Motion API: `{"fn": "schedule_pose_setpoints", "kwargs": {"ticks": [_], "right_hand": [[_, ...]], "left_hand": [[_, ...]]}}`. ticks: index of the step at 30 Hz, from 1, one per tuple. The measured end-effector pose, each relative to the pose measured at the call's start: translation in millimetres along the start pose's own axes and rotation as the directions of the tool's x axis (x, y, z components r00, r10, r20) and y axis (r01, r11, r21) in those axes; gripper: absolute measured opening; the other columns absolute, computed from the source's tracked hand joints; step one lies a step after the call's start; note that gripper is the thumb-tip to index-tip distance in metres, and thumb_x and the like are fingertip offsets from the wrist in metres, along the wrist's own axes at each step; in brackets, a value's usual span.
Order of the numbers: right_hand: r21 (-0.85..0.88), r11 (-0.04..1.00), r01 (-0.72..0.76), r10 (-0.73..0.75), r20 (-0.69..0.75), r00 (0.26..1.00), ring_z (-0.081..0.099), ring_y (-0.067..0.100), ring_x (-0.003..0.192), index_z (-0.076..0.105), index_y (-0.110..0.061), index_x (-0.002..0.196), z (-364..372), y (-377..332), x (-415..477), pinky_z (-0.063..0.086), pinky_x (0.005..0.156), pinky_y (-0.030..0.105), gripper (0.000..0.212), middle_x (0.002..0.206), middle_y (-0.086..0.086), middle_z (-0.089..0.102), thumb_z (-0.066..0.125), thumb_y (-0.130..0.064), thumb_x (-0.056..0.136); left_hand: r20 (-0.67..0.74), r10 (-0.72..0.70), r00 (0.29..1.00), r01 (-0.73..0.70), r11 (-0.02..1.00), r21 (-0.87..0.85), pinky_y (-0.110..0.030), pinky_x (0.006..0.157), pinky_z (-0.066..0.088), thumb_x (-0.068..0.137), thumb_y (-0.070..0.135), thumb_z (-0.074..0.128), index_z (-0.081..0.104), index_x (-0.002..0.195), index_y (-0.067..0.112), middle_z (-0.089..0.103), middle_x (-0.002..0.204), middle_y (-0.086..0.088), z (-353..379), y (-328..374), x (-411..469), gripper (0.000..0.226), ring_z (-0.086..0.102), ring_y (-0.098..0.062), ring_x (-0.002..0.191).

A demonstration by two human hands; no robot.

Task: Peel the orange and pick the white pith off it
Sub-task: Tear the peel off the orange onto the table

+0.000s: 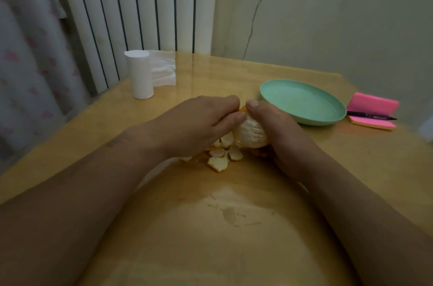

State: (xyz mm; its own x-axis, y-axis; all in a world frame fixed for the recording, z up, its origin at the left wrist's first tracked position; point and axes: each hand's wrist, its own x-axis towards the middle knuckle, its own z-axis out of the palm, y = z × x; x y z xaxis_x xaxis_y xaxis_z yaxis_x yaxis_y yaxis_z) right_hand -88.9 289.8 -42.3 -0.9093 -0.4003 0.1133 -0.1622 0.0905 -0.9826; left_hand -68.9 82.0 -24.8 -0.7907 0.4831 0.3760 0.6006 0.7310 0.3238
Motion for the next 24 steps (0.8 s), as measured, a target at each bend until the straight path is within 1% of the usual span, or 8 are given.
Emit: {"fn": "schedule_pose_setpoints", "kwargs": {"ticks": [4, 8, 10, 13, 15, 18, 21, 24], "right_hand": [[-0.018, 1.000, 0.000, 0.000, -0.034, 0.999, 0.059, 0.027, 0.061, 0.069, -0.023, 0.096, 2.4, -0.2, 1.7, 0.042, 0.054, 0.034, 0.038, 0.079, 0.009, 0.068, 0.059, -0.060, 0.094], [0.021, 1.000, 0.008, -0.008, -0.018, 1.000, 0.062, 0.026, 0.065, 0.067, -0.020, 0.100, 1.6, -1.5, 0.2, 0.043, 0.055, 0.033, 0.037, 0.082, 0.008, 0.068, 0.058, -0.056, 0.100], [0.058, 0.998, 0.014, -0.013, -0.012, 1.000, 0.062, 0.024, 0.068, 0.065, -0.020, 0.101, 1.4, -1.9, 0.0, 0.043, 0.059, 0.036, 0.032, 0.083, 0.007, 0.067, 0.056, -0.050, 0.105], [0.132, 0.991, 0.028, -0.029, 0.010, 1.000, 0.060, 0.016, 0.066, 0.061, -0.017, 0.104, 0.7, -2.1, 0.5, 0.044, 0.054, 0.031, 0.029, 0.083, 0.005, 0.063, 0.053, -0.044, 0.107], [0.170, 0.985, 0.032, -0.036, 0.019, 0.999, 0.057, 0.015, 0.069, 0.059, -0.016, 0.108, -0.1, -3.6, 0.7, 0.043, 0.054, 0.029, 0.027, 0.087, 0.006, 0.060, 0.052, -0.042, 0.108], [0.192, 0.979, 0.065, -0.072, 0.030, 0.997, 0.056, 0.019, 0.073, 0.061, -0.015, 0.114, -0.2, -5.3, 1.7, 0.040, 0.056, 0.032, 0.028, 0.096, 0.013, 0.061, 0.049, -0.040, 0.109], [0.188, 0.980, 0.060, -0.065, 0.021, 0.998, 0.056, 0.022, 0.077, 0.063, -0.014, 0.119, 1.4, -4.9, 2.0, 0.041, 0.058, 0.033, 0.034, 0.104, 0.018, 0.064, 0.049, -0.042, 0.108], [0.122, 0.991, 0.059, -0.057, -0.017, 0.998, 0.058, 0.023, 0.079, 0.066, -0.016, 0.116, 1.2, -3.7, 2.7, 0.044, 0.059, 0.034, 0.033, 0.102, 0.014, 0.066, 0.052, -0.045, 0.107]], "left_hand": [[-0.114, 0.080, 0.990, -0.036, 0.936, 0.351, -0.037, 0.068, 0.033, 0.112, 0.040, 0.030, 0.050, 0.099, 0.021, 0.053, 0.078, 0.010, 9.1, 3.8, 4.5, 0.031, 0.044, -0.018, 0.062], [-0.207, 0.106, 0.973, -0.034, 0.945, 0.325, -0.033, 0.065, 0.019, 0.111, 0.035, 0.033, 0.046, 0.095, 0.022, 0.044, 0.073, 0.010, 13.3, 5.7, 5.1, 0.024, 0.037, -0.017, 0.058], [-0.246, 0.102, 0.964, -0.025, 0.955, 0.295, -0.034, 0.061, 0.024, 0.109, 0.036, 0.032, 0.052, 0.095, 0.017, 0.044, 0.071, 0.010, 15.0, 6.1, 5.8, 0.031, 0.041, -0.017, 0.057], [-0.265, 0.066, 0.962, 0.000, 0.970, 0.242, -0.035, 0.055, 0.030, 0.109, 0.037, 0.032, 0.050, 0.091, 0.020, 0.042, 0.066, 0.012, 12.3, 7.7, 8.2, 0.031, 0.042, -0.013, 0.054], [-0.263, 0.039, 0.964, 0.005, 0.986, 0.165, -0.027, 0.053, 0.030, 0.110, 0.035, 0.036, 0.046, 0.086, 0.024, 0.042, 0.064, 0.014, 8.9, 7.8, 8.9, 0.028, 0.044, -0.006, 0.053], [-0.261, -0.087, 0.961, 0.056, 0.991, -0.124, -0.019, 0.054, 0.031, 0.114, 0.026, 0.042, 0.053, 0.081, 0.017, 0.051, 0.064, 0.010, 6.6, 6.7, 8.2, 0.035, 0.049, -0.007, 0.057], [-0.142, -0.215, 0.966, 0.135, 0.892, -0.432, -0.020, 0.055, 0.037, 0.116, 0.026, 0.040, 0.057, 0.083, 0.013, 0.055, 0.064, 0.012, 4.9, 7.1, 5.3, 0.039, 0.047, -0.005, 0.055], [-0.040, -0.191, 0.981, 0.151, 0.874, -0.461, -0.021, 0.057, 0.040, 0.114, 0.043, 0.039, 0.056, 0.087, 0.020, 0.054, 0.068, 0.017, 3.6, 6.2, 2.7, 0.039, 0.047, -0.002, 0.058]]}}
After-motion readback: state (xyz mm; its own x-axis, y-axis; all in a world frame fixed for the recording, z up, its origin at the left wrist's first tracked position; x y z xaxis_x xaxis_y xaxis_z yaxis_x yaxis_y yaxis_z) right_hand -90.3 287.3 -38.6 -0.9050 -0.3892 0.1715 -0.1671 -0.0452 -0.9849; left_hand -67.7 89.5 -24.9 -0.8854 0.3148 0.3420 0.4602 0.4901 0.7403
